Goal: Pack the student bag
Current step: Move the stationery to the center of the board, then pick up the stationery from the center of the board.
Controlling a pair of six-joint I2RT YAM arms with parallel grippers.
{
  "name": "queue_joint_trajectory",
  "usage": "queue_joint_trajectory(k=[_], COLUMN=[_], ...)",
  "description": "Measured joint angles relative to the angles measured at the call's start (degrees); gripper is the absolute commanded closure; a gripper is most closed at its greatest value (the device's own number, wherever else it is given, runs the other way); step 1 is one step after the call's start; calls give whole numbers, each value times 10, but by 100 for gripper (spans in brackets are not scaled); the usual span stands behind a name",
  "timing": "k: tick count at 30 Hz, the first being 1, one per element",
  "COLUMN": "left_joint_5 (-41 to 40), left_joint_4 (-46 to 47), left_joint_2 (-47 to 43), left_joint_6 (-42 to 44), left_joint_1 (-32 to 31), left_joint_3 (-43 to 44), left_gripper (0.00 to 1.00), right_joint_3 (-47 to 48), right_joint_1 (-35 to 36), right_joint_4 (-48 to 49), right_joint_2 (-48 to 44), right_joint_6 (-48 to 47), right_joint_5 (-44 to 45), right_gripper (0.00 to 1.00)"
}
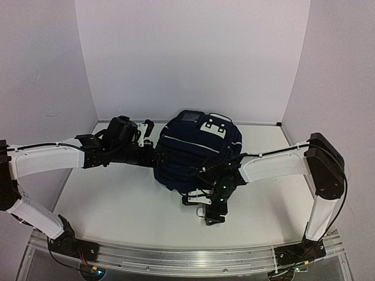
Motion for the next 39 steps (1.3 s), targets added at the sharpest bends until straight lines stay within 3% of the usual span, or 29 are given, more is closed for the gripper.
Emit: queue_joint_trajectory(k=[8, 17, 22, 31, 39], left_joint_5=[59, 100, 97, 97, 100], left_joint_4=[-3, -29, -78, -232, -339], left_joint_2=[-7, 19, 110, 364, 496], left_joint_6=[14, 71, 149, 288, 334], left_joint_1=[1, -4, -55, -167, -212], left_joint_3=[-4, 46, 145, 396, 508], left_gripper=[0, 0, 0, 5, 17], right_joint_3=[1, -5, -36, -63, -63], right_joint_1=[-39, -260, -344, -453, -478], right_joint_4=[5, 19, 30, 41, 43], right_joint_2=[-141, -216, -264, -292, -307], right_joint_6=[61, 132, 171, 230, 256], right_joint_5=[-38, -95, -115, -161, -207], right_gripper=[2, 2, 2, 2, 2])
